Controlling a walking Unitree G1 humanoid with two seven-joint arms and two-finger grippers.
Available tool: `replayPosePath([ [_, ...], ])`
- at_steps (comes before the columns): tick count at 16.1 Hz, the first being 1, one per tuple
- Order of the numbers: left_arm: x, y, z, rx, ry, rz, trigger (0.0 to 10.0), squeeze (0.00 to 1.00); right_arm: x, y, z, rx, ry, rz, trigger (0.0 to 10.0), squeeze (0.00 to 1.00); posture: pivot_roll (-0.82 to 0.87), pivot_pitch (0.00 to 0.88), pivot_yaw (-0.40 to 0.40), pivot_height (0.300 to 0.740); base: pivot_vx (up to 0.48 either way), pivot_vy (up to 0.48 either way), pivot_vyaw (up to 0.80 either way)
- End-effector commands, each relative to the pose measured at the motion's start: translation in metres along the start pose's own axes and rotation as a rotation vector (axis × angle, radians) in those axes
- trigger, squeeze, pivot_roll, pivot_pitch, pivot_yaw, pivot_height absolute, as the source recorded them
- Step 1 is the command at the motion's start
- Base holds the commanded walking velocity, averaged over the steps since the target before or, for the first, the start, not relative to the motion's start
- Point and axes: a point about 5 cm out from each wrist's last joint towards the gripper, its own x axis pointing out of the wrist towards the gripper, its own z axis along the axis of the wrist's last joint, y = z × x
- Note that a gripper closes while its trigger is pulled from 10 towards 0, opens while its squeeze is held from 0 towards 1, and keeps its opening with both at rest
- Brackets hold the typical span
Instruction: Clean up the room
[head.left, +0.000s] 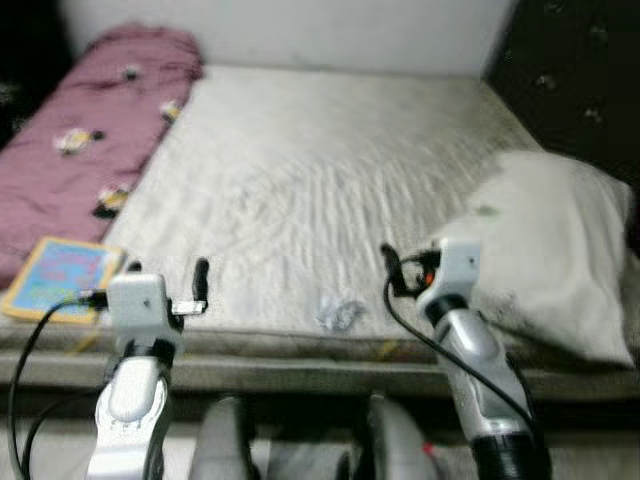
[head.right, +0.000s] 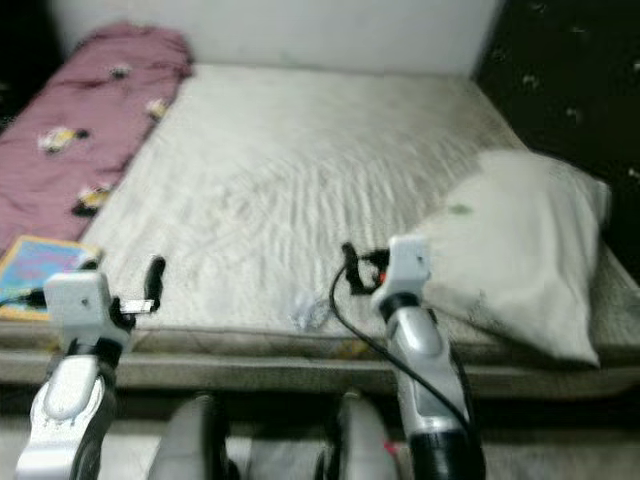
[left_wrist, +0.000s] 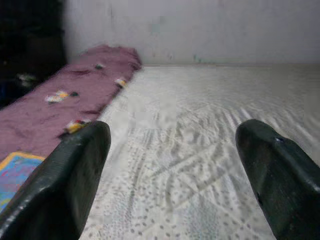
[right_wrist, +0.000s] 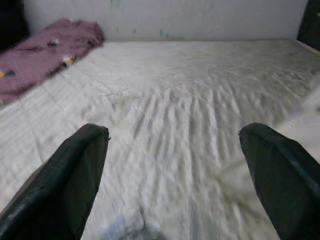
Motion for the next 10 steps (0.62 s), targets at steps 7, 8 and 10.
replayPosePath([
  [7,-0.003,0.004,-0.001,-0.008,0.019,0.041,10.0,0.00,0.010,0.019,0.009,-0.127,0.008,0.083,10.0,0.00,-0.02,0.079,-0.041,0.580,0.000,0.000,0.00],
  [8,-0.002,0.005,-0.001,-0.012,0.020,0.041,10.0,0.00,0.012,0.019,0.009,-0.106,0.007,0.083,10.0,0.00,-0.02,0.090,-0.033,0.580,0.000,0.000,0.00],
  [10,-0.001,0.006,0.001,-0.010,0.016,0.045,10.0,0.00,0.014,0.020,0.010,-0.062,0.000,0.096,10.0,0.00,-0.02,0.091,-0.032,0.576,0.000,0.000,0.00],
])
